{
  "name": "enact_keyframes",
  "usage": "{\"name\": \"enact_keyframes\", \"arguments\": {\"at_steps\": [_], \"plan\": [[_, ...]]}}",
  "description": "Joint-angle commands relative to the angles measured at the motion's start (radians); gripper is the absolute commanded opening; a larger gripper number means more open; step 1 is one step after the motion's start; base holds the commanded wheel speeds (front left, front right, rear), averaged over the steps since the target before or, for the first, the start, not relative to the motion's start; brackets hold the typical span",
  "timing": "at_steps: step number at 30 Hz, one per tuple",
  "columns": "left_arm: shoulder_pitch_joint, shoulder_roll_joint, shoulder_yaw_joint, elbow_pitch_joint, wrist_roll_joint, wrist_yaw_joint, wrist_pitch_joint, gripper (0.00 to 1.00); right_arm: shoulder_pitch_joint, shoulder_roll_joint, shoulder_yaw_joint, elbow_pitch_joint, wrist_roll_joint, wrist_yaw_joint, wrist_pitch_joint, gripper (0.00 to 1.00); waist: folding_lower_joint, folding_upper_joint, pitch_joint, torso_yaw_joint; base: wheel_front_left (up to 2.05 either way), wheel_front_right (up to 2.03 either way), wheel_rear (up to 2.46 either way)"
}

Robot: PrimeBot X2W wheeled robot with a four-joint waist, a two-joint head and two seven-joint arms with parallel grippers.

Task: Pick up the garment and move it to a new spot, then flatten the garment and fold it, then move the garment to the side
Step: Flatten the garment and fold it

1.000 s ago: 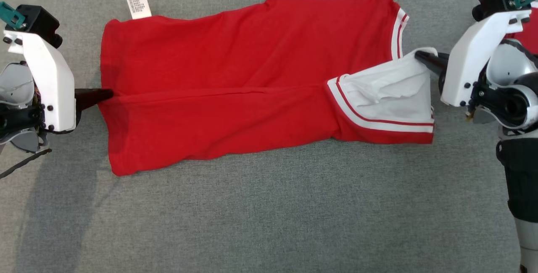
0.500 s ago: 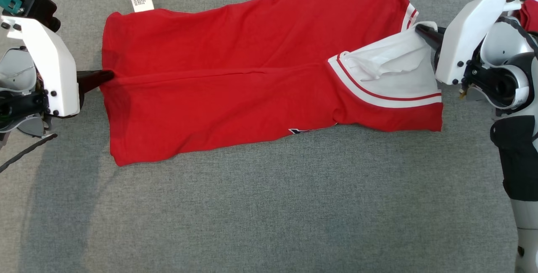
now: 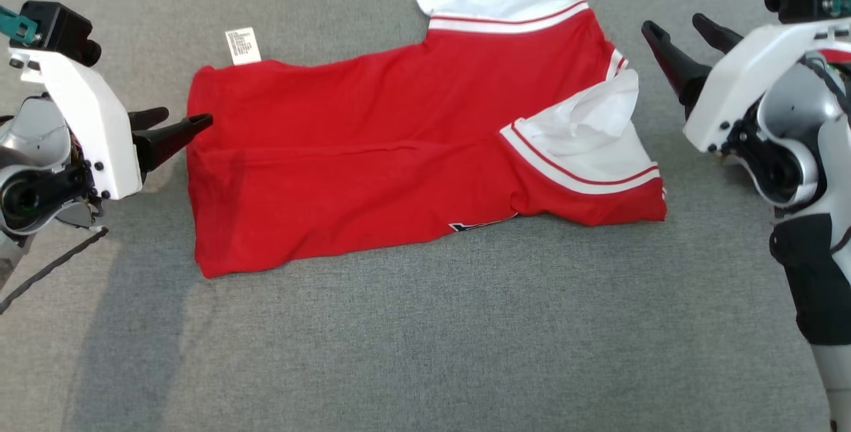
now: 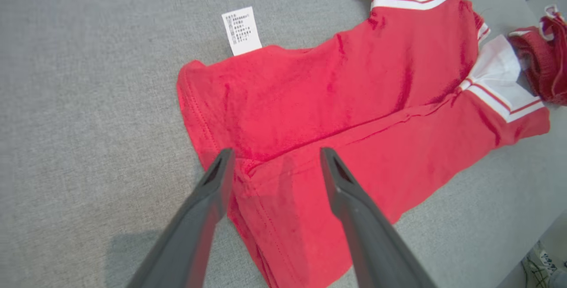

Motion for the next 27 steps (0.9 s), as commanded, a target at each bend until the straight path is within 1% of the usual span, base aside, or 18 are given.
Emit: {"name": "enact_keyframes", "arguments": {"at_steps": [1,3,5,8,11,14,16,19,21,22,27], "plan": [[0.026,0.007,0.01,-0.004,0.017,-0.002,-0.055,1.0,0.035,-0.015,0.007,-0.001,0.011,0.0,-0.056,1.0,0.0,0.0,-0.05,-0.001,0.0,0.0,0.0],[0.05,0.011,0.017,-0.009,0.038,-0.002,-0.131,1.0,0.066,-0.023,0.019,-0.012,0.022,0.0,-0.122,1.0,0.0,0.0,-0.08,-0.002,0.0,0.0,0.0],[0.087,0.007,0.025,-0.031,0.031,-0.002,-0.191,1.0,0.106,-0.03,0.026,-0.024,0.038,0.0,-0.189,1.0,0.0,0.0,-0.108,-0.003,0.0,0.0,0.0],[0.133,0.035,0.049,-0.045,0.055,-0.001,-0.318,1.0,0.172,-0.043,0.025,-0.039,0.035,0.0,-0.293,1.0,0.0,0.0,-0.142,-0.005,0.0,0.0,0.0],[0.206,0.036,0.066,-0.059,0.076,0.02,-0.453,1.0,0.242,-0.038,0.004,-0.047,0.022,0.0,-0.386,1.0,0.0,0.0,-0.166,-0.009,0.0,0.0,0.0],[0.279,0.036,0.081,-0.089,0.074,0.039,-0.559,1.0,0.309,-0.02,-0.026,-0.031,0.013,0.0,-0.451,1.0,0.0,0.0,-0.181,-0.008,0.0,0.0,0.0],[0.327,0.038,0.079,-0.105,0.092,0.066,-0.621,1.0,0.342,-0.006,-0.034,-0.012,0.017,0.0,-0.469,1.0,0.0,0.0,-0.185,-0.007,0.0,0.0,0.0],[0.399,0.018,0.075,-0.137,0.091,0.097,-0.687,1.0,0.377,0.009,-0.04,0.023,0.024,0.0,-0.48,1.0,0.0,0.0,-0.185,-0.004,0.0,0.0,0.0],[0.429,0.023,0.072,-0.157,0.095,0.113,-0.711,1.0,0.383,0.02,-0.038,0.046,0.032,0.0,-0.478,1.0,0.0,0.0,-0.173,-0.004,0.0,0.0,0.0],[0.429,0.023,0.072,-0.157,0.095,0.113,-0.711,1.0,0.383,0.02,-0.038,0.046,0.032,0.0,-0.478,1.0,0.0,0.0,-0.173,-0.004,0.0,0.0,0.0],[0.475,0.03,0.048,-0.187,0.127,0.155,-0.734,1.0,0.358,0.038,-0.017,0.134,0.045,0.0,-0.439,1.0,0.0,0.0,-0.148,0.0,0.0,0.0,0.0]]}}
